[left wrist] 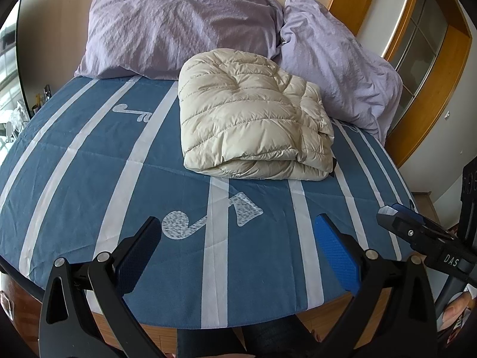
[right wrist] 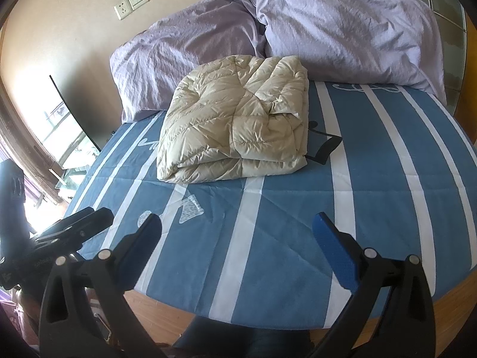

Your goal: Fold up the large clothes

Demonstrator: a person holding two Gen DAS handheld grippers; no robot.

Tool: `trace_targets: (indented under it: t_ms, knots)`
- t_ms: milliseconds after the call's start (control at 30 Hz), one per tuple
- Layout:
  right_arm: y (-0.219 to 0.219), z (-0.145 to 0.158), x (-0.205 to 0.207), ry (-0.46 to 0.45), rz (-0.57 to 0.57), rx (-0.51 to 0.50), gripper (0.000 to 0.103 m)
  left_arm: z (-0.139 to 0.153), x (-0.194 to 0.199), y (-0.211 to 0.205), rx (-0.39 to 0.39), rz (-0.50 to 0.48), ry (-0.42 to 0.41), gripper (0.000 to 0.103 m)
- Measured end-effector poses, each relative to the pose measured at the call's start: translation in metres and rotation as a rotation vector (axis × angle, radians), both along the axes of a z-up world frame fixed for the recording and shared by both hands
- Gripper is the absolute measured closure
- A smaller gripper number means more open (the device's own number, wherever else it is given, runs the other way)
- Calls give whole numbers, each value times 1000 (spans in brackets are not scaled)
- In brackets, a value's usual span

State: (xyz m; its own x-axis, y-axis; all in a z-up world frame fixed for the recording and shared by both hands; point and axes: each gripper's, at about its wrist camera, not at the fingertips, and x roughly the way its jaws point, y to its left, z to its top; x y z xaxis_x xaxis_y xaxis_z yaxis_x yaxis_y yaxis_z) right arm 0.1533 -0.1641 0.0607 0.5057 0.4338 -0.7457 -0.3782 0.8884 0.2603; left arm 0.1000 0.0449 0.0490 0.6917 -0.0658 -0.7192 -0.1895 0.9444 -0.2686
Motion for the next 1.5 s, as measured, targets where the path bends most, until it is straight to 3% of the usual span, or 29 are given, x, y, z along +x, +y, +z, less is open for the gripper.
trace_targets:
  t_ms: [1500]
  knots:
    - [2,-2,2,4,0,1,2,-2,5,-2,4,-2,6,1]
